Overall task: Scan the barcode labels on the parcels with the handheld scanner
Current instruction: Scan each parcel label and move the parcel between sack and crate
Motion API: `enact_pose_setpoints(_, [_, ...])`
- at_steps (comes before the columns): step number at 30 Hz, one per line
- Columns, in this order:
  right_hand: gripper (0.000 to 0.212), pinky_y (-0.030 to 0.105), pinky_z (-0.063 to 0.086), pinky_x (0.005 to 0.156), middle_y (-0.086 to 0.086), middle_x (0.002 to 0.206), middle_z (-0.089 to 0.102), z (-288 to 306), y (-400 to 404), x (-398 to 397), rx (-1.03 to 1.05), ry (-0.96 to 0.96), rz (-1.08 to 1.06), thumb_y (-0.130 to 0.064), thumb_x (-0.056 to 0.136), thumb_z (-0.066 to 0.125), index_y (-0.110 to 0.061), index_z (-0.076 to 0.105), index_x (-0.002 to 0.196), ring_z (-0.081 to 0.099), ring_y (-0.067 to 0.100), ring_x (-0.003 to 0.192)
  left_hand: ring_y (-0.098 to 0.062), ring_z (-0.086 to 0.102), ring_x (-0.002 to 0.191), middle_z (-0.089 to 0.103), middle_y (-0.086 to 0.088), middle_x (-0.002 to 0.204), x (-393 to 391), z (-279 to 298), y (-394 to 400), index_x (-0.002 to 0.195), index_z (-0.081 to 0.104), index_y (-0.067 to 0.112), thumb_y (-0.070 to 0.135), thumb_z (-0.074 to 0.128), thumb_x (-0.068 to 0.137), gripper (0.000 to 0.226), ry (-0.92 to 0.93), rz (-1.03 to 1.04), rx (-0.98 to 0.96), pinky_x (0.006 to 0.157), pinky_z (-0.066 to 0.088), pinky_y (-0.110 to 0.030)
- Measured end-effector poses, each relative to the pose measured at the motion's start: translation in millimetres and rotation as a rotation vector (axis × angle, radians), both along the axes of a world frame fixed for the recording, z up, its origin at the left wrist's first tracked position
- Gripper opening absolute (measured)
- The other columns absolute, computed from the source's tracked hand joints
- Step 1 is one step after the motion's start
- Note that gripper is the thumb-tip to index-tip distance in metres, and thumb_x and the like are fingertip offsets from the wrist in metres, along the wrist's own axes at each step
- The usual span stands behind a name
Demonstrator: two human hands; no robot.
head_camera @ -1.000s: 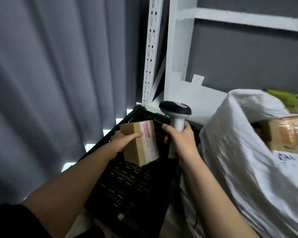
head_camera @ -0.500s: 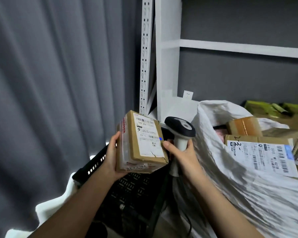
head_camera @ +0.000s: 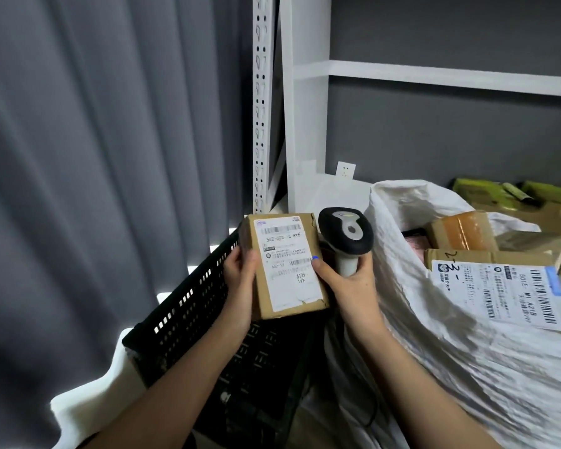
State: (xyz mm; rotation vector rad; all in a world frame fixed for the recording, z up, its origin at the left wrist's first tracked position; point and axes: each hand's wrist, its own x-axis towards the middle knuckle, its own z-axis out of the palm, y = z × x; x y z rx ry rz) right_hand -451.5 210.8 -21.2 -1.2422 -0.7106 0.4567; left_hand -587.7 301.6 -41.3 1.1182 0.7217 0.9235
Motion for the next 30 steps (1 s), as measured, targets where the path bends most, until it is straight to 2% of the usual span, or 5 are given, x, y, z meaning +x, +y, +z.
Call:
enact_pose_setpoints(7, [0.053, 0.025, 0.050, 0.092, -0.006, 0.113, 0.066, -0.4, -1.5, 2.5, -0.068, -0.110, -0.052, -0.016, 0.072, 0.087, -0.026, 0.051, 0.110, 0.063, 0.015, 0.108, -0.013, 0.050, 0.123, 0.042, 0.019, 0.139, -28.8, -6.7, 3.1, 0.138, -0.015, 0.063, 0.046, 0.081, 0.054, 0.129, 0.313, -0.526, 0.000, 0.087, 0.055, -0.041])
enact_pose_setpoints(13, [0.032, 0.032, 0.048, 0.082, -0.001, 0.100, 0.067, 9.5, -14.5, -8.0, -0.045, -0.075, 0.035, -0.027, 0.079, 0.071, -0.030, 0.056, 0.107, 0.061, 0.015, 0.089, -0.018, 0.065, 0.106, 0.057, 0.006, 0.125, -35.4, -9.5, 16.2, 0.149, 0.002, 0.046, 0.029, 0.093, 0.052, 0.134, 0.201, -0.335, -0.069, 0.084, 0.057, -0.040])
enact_pose_setpoints(19, [0.017, 0.016, 0.036, 0.052, -0.002, 0.053, 0.050, 17.2, -29.6, -24.3, -0.095, -0.067, 0.233, -0.012, 0.089, 0.069, -0.010, 0.052, 0.084, 0.042, 0.009, 0.048, -0.015, 0.061, 0.109, 0.059, 0.006, 0.119, -21.0, -26.2, 28.1, 0.135, 0.031, 0.026, 0.020, 0.086, 0.068, 0.087, 0.289, -0.105, -0.058, 0.097, 0.051, -0.038])
enact_pose_setpoints(23, [0.030, 0.019, 0.031, 0.048, 0.002, 0.045, 0.044, 19.8, -34.1, -28.1, -0.179, -0.078, 0.221, -0.019, 0.088, 0.069, -0.010, 0.047, 0.071, 0.036, 0.012, 0.042, -0.016, 0.057, 0.117, 0.055, 0.007, 0.130, -12.2, -35.2, 32.6, 0.144, 0.024, 0.032, 0.055, 0.091, 0.032, 0.133, 0.373, -0.083, -0.012, 0.103, 0.045, -0.044])
enact_pose_setpoints(30, [0.040, 0.019, 0.031, 0.045, 0.001, 0.044, 0.042, 31.7, -45.4, -25.2, -0.218, -0.094, 0.203, -0.038, 0.076, 0.064, -0.008, 0.043, 0.062, 0.036, 0.012, 0.041, -0.017, 0.053, 0.121, 0.049, 0.006, 0.135, -9.6, -40.9, 40.6, 0.146, 0.018, 0.034, 0.053, 0.090, 0.033, 0.136, 0.398, -0.082, -0.020, 0.105, 0.043, -0.044])
